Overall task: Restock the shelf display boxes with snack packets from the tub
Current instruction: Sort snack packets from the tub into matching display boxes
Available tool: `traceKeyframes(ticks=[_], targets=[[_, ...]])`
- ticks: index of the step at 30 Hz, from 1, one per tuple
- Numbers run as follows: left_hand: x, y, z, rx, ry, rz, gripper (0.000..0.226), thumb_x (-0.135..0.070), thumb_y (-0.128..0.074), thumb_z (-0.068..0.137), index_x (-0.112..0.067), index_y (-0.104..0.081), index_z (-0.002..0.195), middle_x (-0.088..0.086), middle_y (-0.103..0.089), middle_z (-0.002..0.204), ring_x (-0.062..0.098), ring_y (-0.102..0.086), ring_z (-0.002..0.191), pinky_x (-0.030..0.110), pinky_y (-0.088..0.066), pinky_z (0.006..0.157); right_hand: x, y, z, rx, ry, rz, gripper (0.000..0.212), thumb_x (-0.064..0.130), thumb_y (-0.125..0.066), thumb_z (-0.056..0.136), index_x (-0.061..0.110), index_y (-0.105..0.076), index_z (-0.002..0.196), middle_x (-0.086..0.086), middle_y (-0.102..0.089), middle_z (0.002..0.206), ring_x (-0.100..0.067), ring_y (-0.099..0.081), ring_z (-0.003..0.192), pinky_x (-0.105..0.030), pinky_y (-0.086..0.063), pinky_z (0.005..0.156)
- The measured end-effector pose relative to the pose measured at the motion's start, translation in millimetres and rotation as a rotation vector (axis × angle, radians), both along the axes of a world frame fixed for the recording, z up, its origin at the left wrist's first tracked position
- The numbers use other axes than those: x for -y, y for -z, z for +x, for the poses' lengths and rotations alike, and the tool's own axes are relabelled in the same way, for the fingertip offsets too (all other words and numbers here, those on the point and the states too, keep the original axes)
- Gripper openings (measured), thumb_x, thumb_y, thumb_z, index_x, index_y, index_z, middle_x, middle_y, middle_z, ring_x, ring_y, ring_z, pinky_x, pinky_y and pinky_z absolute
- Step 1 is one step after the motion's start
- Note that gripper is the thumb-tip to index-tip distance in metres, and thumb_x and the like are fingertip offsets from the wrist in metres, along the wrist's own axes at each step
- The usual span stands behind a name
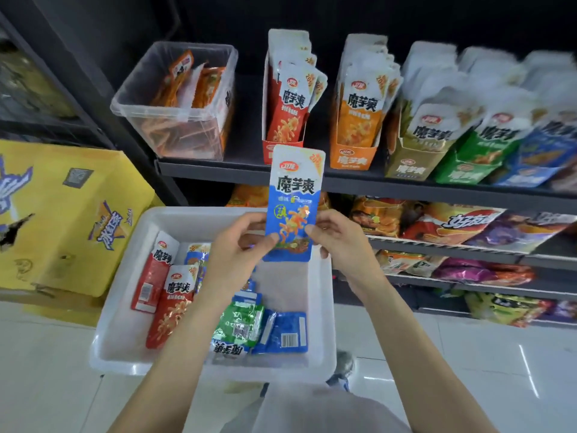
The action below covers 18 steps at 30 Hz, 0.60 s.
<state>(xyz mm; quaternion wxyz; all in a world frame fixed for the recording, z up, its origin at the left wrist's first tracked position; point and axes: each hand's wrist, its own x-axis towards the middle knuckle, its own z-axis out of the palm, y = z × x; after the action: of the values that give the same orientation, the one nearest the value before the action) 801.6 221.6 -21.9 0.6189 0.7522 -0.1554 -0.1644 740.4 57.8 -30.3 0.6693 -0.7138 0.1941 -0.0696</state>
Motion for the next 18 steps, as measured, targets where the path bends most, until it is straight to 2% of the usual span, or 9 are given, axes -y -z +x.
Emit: traceKeyframes(ticks=[2, 5, 8, 11, 13, 15, 17, 18], targets=[[18, -1, -4, 0.028, 0.091, 0.046, 0.024, -0.004, -0.067, 0.084, -0.027, -0.064, 0.092, -0.023, -0.069, 0.082, -0.001, -0.062, 0.07, 0.017, -0.05, 0.066, 19, -9, -16, 0.063, 0.118, 0.013, 0.012, 0.01, -0.064, 0.089, 0.02, -0.059, 0.092, 0.007, -0.067, 0.089, 0.0, -0.063, 0.071, -0.02, -0.047, 0.051], [55, -4, -15, 0.083, 0.199, 0.07, 0.03, -0.004, -0.068, 0.083, -0.032, -0.063, 0.089, -0.026, -0.068, 0.079, -0.004, -0.06, 0.065, 0.012, -0.045, 0.061, 54, -16, -44, 0.105, 0.221, 0.048, 0.017, 0.005, -0.064, 0.087, 0.019, -0.057, 0.093, 0.003, -0.069, 0.09, -0.01, -0.069, 0.082, -0.025, -0.055, 0.054], [100, -8, -34, 0.186, 0.297, 0.09, 0.033, -0.007, -0.068, 0.085, -0.038, -0.06, 0.092, -0.028, -0.066, 0.083, -0.005, -0.062, 0.074, 0.01, -0.046, 0.062, 90, -16, -77, 0.136, 0.326, 0.039, 0.013, 0.003, -0.063, 0.088, 0.014, -0.057, 0.091, 0.003, -0.072, 0.083, -0.012, -0.07, 0.078, -0.026, -0.056, 0.057], [148, -12, -48, 0.368, 0.318, 0.048, 0.027, -0.012, -0.065, 0.088, -0.025, -0.062, 0.111, -0.017, -0.063, 0.102, -0.003, -0.06, 0.095, 0.01, -0.047, 0.075, 132, -17, -114, 0.215, 0.581, -0.136, 0.017, 0.006, -0.064, 0.088, 0.021, -0.057, 0.086, 0.009, -0.071, 0.075, -0.012, -0.071, 0.074, -0.026, -0.057, 0.065], [183, -12, -54, 0.493, 0.33, 0.027, 0.026, -0.017, -0.062, 0.089, -0.019, -0.062, 0.115, -0.01, -0.063, 0.109, 0.002, -0.058, 0.104, 0.022, -0.049, 0.086, 163, -22, -134, 0.316, 0.825, -0.295, 0.017, 0.013, -0.066, 0.089, 0.028, -0.058, 0.092, 0.012, -0.07, 0.079, -0.014, -0.07, 0.08, -0.035, -0.058, 0.072], [219, -12, -59, 0.577, 0.382, 0.047, 0.029, -0.019, -0.059, 0.089, -0.019, -0.062, 0.117, -0.008, -0.063, 0.114, 0.008, -0.056, 0.108, 0.031, -0.047, 0.092, 197, -28, -146, 0.473, 1.019, -0.356, 0.022, 0.011, -0.063, 0.09, 0.015, -0.058, 0.112, 0.0, -0.07, 0.096, -0.019, -0.068, 0.091, -0.04, -0.057, 0.078], [257, -11, -64, 0.69, 0.462, 0.121, 0.034, -0.019, -0.058, 0.089, -0.02, -0.059, 0.123, -0.006, -0.059, 0.123, 0.009, -0.049, 0.117, 0.025, -0.038, 0.101, 232, -37, -147, 0.578, 1.089, -0.395, 0.03, 0.006, -0.059, 0.092, 0.002, -0.051, 0.121, -0.01, -0.066, 0.106, -0.019, -0.067, 0.097, -0.038, -0.057, 0.08], [275, -10, -66, 0.758, 0.504, 0.164, 0.038, -0.019, -0.058, 0.09, -0.019, -0.056, 0.128, -0.004, -0.056, 0.129, 0.01, -0.044, 0.121, 0.023, -0.032, 0.104, 247, -42, -143, 0.605, 1.083, -0.409, 0.028, 0.004, -0.057, 0.093, 0.003, -0.05, 0.12, -0.004, -0.067, 0.105, -0.015, -0.067, 0.095, -0.036, -0.057, 0.081]])
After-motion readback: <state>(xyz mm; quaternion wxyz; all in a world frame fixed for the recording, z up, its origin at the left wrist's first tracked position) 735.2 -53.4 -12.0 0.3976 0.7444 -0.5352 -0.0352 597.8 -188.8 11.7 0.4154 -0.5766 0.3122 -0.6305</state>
